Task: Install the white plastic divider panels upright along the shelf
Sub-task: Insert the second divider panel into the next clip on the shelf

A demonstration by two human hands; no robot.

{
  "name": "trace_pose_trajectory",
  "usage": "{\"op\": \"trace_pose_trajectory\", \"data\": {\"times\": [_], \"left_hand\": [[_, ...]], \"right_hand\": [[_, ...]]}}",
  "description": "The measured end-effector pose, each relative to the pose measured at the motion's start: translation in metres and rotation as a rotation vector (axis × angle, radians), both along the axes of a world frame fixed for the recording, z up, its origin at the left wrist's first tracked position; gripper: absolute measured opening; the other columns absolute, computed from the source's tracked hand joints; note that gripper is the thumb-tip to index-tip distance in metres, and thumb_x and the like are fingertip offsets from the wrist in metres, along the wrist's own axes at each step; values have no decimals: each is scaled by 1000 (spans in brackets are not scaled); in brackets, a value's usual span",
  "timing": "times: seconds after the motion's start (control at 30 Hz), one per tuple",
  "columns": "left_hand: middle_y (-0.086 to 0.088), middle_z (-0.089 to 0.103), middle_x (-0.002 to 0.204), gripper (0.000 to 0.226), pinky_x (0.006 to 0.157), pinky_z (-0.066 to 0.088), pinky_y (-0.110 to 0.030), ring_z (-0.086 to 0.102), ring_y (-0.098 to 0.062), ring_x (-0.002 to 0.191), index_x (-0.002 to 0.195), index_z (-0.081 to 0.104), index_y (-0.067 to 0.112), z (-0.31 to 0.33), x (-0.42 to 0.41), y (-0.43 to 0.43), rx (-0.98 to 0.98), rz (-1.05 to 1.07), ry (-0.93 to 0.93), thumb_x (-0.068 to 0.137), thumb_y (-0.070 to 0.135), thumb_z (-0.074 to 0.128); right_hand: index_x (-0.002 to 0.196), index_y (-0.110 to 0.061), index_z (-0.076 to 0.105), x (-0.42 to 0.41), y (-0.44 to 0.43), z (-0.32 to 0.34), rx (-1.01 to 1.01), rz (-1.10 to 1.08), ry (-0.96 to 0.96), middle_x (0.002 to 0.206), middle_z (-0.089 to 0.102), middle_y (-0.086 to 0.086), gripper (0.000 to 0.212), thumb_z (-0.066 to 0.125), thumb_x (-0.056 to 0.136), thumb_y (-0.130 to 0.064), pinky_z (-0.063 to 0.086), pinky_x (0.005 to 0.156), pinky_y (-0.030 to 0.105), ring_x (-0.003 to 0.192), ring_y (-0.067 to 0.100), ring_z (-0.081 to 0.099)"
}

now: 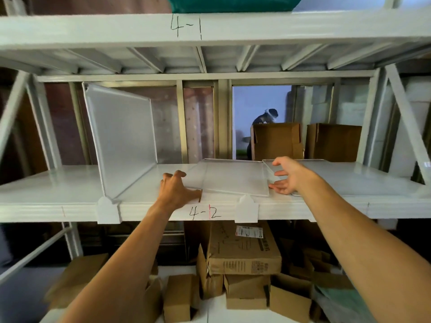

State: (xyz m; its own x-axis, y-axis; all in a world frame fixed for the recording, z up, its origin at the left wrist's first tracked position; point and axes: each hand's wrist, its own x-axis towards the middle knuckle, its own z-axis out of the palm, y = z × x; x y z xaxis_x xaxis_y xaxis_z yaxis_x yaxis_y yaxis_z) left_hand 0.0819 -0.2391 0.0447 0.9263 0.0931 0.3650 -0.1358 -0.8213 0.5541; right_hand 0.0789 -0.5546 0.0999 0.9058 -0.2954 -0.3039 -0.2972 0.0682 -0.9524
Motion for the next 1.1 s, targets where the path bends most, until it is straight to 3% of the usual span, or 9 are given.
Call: {"op": "trace_pose_trajectory", "data": {"times": [0.07,0.17,0.33,0.5,0.6,0.67,0.8,0.93,1.1], "left_hand": [[-17,46,138,68,103,41,-37,48,-34,123,139,53,20,-2,-2,-1,15,47,-48,79,35,80],[-13,65,126,50,94,47,-37,58,-32,113,127,67,18,-6,-2,-6,161,122,-174,85,43,74],[-10,74,108,57,80,53,-36,67,-31,99,117,73,14,2,-4,-17,433,194,-286,93,62,53],[-7,75,95,60,69,55,-33,70,-27,82,108,75,17,11,-8,-16,558,220,-331,94,67,44],[-5,74,82,62,62,52,-31,68,-26,70,101,76,17,12,-17,-18,586,213,-374,94,68,42],[-5,72,73,60,53,44,-29,65,-26,60,99,76,16,10,-24,-20,575,183,-423,94,67,44],[-3,67,62,37,48,27,-25,51,-22,46,110,71,20,11,-37,-33,603,105,-510,98,48,51],[-12,71,78,31,55,31,-32,48,-34,57,121,66,19,19,-48,-58,616,44,-503,99,25,46],[-10,76,94,32,69,50,-36,67,-38,84,120,69,22,38,-57,-97,277,-104,-474,95,31,52]], "right_hand": [[120,-7,54,2,-4,-2,-8,26,0,117,58,23,45,61,86,-35,50,66,39,100,34,64],[118,-5,55,4,-3,-3,-52,78,0,107,62,22,45,62,87,-36,50,67,39,91,32,64],[126,-6,53,4,-1,-12,-61,121,-111,102,55,15,45,62,89,-31,50,58,32,75,27,61],[119,-25,53,-5,7,-7,202,231,-300,114,65,14,40,61,90,-50,52,83,40,99,36,70],[134,-20,49,-5,13,5,302,202,-382,122,65,21,56,65,87,-46,58,78,40,94,35,73],[130,-16,53,-11,23,17,307,177,-446,118,68,22,51,63,88,-43,58,79,41,93,35,73],[120,-11,58,-18,45,35,-15,162,-589,122,65,20,42,61,90,-39,60,74,43,85,31,75],[128,-16,49,-31,69,50,-404,246,-624,116,64,10,47,55,90,-45,63,74,43,72,24,76],[136,-17,38,-45,87,60,-702,271,-566,105,67,11,52,46,96,-49,63,73,41,82,25,72]]}}
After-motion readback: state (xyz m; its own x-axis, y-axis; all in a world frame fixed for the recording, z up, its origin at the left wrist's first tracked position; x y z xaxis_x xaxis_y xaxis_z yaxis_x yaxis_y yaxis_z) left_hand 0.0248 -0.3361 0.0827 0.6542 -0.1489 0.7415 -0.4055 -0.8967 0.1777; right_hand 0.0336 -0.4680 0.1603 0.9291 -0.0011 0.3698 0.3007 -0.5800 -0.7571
